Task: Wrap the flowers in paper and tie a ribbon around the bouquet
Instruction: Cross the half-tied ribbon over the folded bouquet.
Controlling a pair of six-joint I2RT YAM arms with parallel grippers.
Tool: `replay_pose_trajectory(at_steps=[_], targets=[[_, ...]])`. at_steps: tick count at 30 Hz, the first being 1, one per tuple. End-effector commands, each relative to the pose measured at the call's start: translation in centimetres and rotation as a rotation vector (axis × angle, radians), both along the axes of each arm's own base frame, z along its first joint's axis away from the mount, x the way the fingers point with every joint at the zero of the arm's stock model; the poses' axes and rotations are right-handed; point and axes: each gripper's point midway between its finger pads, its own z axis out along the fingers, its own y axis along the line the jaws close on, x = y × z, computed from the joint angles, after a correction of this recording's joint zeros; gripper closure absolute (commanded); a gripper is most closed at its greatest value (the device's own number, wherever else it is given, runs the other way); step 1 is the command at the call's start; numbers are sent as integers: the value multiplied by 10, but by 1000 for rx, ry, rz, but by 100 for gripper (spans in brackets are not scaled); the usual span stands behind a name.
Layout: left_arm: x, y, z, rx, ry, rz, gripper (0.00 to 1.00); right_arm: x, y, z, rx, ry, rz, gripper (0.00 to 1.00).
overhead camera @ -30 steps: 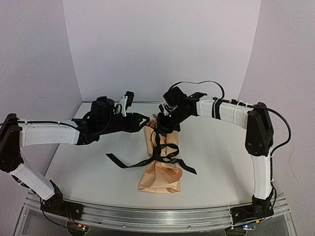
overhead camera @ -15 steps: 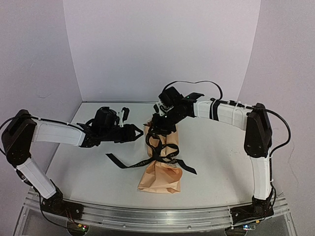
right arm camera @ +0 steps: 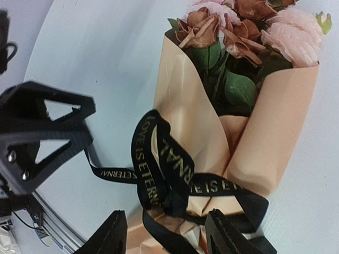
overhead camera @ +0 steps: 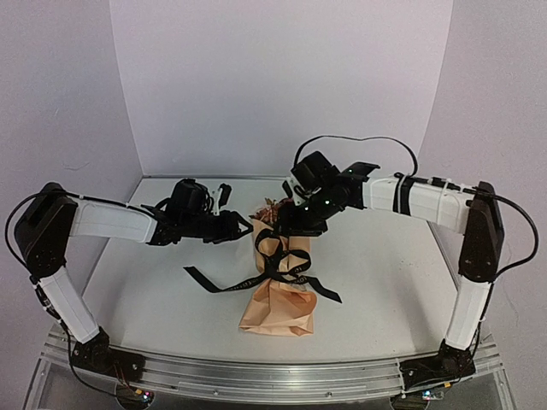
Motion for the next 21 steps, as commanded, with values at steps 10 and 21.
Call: replay_pose_trajectory(at_steps=[10,21], targets=[[8,-35,3,51,-3,-147,49,-78,-18,-16,-108,-114,249,50],[19,-43,-30,221,39,-123,57,-63,15,-31,-141,-146,298,54]])
